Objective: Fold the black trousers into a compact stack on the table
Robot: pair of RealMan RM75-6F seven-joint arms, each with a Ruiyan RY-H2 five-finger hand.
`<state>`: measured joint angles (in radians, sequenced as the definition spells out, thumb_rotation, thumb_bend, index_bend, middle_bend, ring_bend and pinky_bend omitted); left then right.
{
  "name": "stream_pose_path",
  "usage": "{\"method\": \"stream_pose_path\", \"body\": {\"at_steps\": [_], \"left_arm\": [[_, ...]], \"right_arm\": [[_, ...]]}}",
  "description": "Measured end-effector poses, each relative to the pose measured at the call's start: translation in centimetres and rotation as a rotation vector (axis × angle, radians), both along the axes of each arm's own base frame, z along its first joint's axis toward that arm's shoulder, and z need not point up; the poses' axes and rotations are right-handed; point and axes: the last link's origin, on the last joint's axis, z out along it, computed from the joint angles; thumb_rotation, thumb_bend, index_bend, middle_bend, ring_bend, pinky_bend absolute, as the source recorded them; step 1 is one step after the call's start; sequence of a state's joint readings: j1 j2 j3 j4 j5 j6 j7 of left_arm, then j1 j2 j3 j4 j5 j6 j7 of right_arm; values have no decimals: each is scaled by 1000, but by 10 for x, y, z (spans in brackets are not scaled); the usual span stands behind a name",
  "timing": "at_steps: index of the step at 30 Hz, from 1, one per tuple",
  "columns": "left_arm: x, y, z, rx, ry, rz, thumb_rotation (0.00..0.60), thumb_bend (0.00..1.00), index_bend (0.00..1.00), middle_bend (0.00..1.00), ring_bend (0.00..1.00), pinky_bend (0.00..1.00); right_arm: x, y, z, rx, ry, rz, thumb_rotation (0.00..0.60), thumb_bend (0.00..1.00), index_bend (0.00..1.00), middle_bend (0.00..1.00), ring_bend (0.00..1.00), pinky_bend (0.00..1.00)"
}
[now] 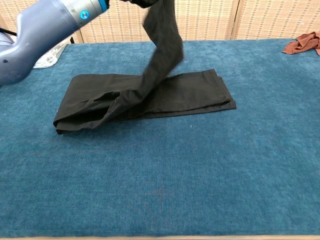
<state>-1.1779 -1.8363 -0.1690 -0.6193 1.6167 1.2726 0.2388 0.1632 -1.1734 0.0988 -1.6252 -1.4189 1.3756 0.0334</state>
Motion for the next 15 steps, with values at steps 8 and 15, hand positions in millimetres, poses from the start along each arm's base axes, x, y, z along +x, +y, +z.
{"method": "stream_pose_path", "body": {"at_steps": [8, 15], "left_arm": [[14, -19, 13, -56, -200, -87, 600, 349, 0, 0, 0, 174], [-9, -23, 39, -55, -224, -92, 600, 348, 0, 0, 0, 173]], "right_arm": [[2, 2, -4, 15, 7, 7, 600, 31, 0, 0, 0, 0], [5, 4, -8, 27, 15, 14, 600, 31, 0, 0, 0, 0]]}}
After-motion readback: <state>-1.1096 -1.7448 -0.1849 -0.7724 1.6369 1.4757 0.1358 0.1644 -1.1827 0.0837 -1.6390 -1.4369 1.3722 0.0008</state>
